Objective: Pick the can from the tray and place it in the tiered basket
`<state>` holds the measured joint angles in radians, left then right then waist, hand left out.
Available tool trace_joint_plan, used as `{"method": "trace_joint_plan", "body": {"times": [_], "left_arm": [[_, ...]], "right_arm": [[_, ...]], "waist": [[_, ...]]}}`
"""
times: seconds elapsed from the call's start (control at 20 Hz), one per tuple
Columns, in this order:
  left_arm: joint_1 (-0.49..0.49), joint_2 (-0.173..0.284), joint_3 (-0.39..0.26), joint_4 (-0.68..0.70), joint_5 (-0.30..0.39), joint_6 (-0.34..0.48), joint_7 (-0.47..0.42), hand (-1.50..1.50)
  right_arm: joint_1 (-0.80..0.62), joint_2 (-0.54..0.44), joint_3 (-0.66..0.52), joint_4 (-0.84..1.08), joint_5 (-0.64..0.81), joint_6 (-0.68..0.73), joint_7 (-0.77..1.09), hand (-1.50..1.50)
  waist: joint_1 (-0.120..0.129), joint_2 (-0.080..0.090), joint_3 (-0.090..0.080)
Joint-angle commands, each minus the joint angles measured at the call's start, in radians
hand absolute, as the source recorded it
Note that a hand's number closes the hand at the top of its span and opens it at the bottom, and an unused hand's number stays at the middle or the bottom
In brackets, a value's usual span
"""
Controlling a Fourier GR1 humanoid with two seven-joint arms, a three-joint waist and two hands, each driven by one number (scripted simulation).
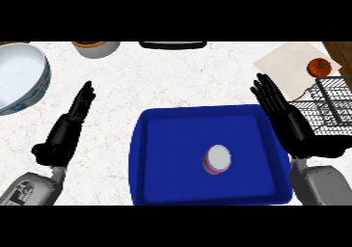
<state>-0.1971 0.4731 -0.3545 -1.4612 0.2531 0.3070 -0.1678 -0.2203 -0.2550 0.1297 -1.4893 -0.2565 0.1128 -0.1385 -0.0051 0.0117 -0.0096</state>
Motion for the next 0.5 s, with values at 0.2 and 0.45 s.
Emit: {"method": "trace_joint_plan", "body": {"times": [0.2,0.45], "left_arm": [[-0.001,0.076,0.107,0.083,-0.079,0.076,0.096,0.00],[0.053,0.108,0.111,0.075,-0.044,0.050,0.133,0.00]], "right_arm": [[0.105,0.073,-0.039,-0.107,-0.035,-0.119,0.104,1.50],[0.251,0.009,-0.167,0.029,0.199,-0.475,0.193,-1.50]], "waist": [[-0.006,-0.016,0.010],[-0.033,-0.017,0.005]]}}
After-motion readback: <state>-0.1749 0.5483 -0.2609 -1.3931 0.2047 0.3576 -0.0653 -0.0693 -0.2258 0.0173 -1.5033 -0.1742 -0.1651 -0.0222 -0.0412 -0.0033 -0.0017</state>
